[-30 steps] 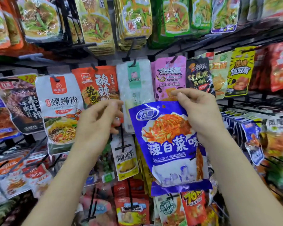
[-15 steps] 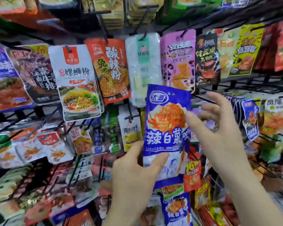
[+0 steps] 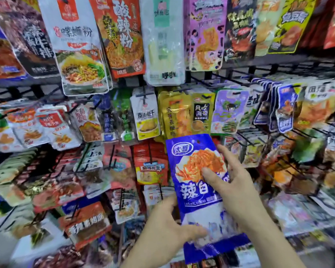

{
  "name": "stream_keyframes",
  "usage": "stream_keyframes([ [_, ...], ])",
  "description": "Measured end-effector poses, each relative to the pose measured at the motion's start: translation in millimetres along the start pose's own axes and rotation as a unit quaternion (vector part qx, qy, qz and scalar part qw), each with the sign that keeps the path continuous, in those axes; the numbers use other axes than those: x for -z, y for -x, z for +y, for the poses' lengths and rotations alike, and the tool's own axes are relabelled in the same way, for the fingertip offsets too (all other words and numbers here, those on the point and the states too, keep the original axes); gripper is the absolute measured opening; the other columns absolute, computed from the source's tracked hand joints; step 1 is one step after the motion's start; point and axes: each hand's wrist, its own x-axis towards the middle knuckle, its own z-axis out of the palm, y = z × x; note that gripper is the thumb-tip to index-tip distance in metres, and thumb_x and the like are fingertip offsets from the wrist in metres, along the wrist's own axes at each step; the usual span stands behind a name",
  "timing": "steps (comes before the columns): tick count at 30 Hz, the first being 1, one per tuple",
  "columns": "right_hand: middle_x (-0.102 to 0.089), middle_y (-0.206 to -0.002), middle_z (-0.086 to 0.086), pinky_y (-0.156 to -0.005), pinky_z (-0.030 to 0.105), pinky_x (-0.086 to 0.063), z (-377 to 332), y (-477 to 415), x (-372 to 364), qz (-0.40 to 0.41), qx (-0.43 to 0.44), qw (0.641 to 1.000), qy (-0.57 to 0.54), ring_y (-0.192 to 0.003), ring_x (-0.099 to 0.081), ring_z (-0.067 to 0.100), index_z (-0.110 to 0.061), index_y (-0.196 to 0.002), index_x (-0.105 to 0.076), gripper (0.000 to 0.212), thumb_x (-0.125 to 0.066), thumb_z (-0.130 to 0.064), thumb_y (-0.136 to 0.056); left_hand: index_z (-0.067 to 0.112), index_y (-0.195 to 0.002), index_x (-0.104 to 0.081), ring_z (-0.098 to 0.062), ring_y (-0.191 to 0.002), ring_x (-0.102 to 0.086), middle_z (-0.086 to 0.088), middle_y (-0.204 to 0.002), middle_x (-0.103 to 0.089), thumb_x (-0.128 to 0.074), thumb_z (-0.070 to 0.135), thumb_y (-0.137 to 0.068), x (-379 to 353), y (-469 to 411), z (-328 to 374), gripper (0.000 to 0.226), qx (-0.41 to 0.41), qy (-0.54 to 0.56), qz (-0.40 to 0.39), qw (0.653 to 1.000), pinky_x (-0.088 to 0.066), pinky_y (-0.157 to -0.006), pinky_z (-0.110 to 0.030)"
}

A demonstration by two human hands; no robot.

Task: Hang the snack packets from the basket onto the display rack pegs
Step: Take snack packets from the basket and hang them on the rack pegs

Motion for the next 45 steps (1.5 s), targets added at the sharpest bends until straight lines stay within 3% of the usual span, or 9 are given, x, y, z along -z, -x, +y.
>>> stream_keyframes([
  [3,-0.068,-0.123,-0.006,-0.099,0.048,-0.050,18,16,30,0.001,-0.024,1.000,0.005,-0.109,-0.066,0.015,-0.042,-0.133,-0.048,0.072,-0.080,-0.039,-0.069,0.018,-0.120,-0.059,-0.017,-0.103,-0.068,0.002,-0.111,-0.073,-0.083,0.008,-0.072,-24,6,-12,0.055,0.003,0.038,-0.035,0.999,-0.054,-0.085,-0.030],
  [6,-0.066,-0.126,-0.009,-0.100,0.045,-0.049,41,38,75,-0.034,-0.041,0.997,0.056,-0.113,-0.064,0.014,-0.042,-0.136,-0.046,0.074,-0.083,-0.030,-0.073,0.021,-0.108,-0.067,-0.014,-0.094,-0.070,0.002,-0.103,-0.075,-0.073,0.023,-0.069,-63,3,-17,0.040,0.006,0.090,0.075,0.993,-0.055,-0.075,-0.025],
  [11,-0.066,-0.109,-0.031,-0.079,0.008,-0.046,82,84,149,-0.095,-0.106,0.982,0.125,-0.099,-0.062,-0.011,-0.037,-0.128,-0.050,0.068,-0.079,-0.004,-0.077,0.030,-0.069,-0.078,-0.011,-0.069,-0.069,0.000,-0.080,-0.076,-0.075,0.024,-0.070,-138,-1,-35,0.006,0.028,0.042,0.126,0.991,-0.053,-0.058,-0.023],
  [19,-0.073,-0.089,-0.007,-0.077,0.035,-0.052,132,97,224,-0.056,-0.159,0.974,0.152,-0.083,-0.066,0.014,-0.014,-0.089,-0.072,0.007,-0.071,-0.009,-0.085,0.037,-0.071,-0.069,0.005,-0.060,-0.058,0.022,-0.069,-0.068,-0.066,0.009,-0.088,-204,-7,-89,0.033,0.014,-0.114,0.130,0.985,-0.044,-0.057,-0.015],
  [23,-0.068,-0.076,-0.009,-0.060,0.022,-0.049,152,79,207,-0.096,-0.214,0.971,0.052,-0.065,-0.058,0.007,-0.015,-0.097,-0.066,0.008,-0.060,-0.010,-0.094,0.042,-0.082,-0.065,0.005,-0.072,-0.063,0.026,-0.079,-0.070,-0.063,0.013,-0.091,-197,-25,-107,0.030,0.026,-0.121,0.157,0.980,-0.047,-0.063,-0.011],
  [29,-0.062,-0.061,-0.016,-0.061,0.034,-0.059,212,17,141,-0.087,-0.247,0.965,-0.024,-0.055,-0.054,0.000,-0.022,-0.087,-0.074,0.012,-0.064,-0.021,-0.093,0.024,-0.084,-0.074,-0.001,-0.063,-0.062,0.013,-0.069,-0.071,-0.071,0.021,-0.084,-142,-82,-158,0.004,0.058,-0.088,0.231,0.967,-0.046,-0.059,-0.014],
  [33,-0.056,-0.069,-0.006,-0.072,0.042,-0.061,274,-27,94,-0.089,-0.269,0.958,-0.053,-0.059,-0.051,0.009,-0.015,-0.095,-0.073,0.012,-0.063,-0.022,-0.093,0.023,-0.085,-0.078,-0.002,-0.079,-0.069,0.008,-0.083,-0.075,-0.077,0.026,-0.078,-98,-132,-212,0.007,0.073,-0.090,0.280,0.953,-0.053,-0.069,-0.017],
  [42,-0.067,-0.106,0.017,-0.069,0.039,-0.062,346,-87,44,-0.048,-0.298,0.938,-0.170,-0.084,-0.062,0.017,-0.010,-0.104,-0.072,0.017,-0.068,-0.014,-0.089,0.030,-0.084,-0.069,0.012,-0.064,-0.060,0.023,-0.066,-0.067,-0.071,0.023,-0.086,-50,-202,-259,0.008,0.010,-0.144,0.295,0.945,-0.044,-0.056,-0.005],
  [45,-0.072,-0.090,0.010,-0.059,0.033,-0.059,345,-92,50,-0.116,-0.275,0.934,-0.196,-0.076,-0.057,0.021,-0.015,-0.104,-0.074,0.023,-0.072,-0.008,-0.082,0.036,-0.078,-0.064,0.019,-0.072,-0.058,0.025,-0.076,-0.064,-0.072,0.017,-0.085,-47,-206,-257,0.021,-0.020,-0.170,0.283,0.944,-0.041,-0.062,-0.001],
])
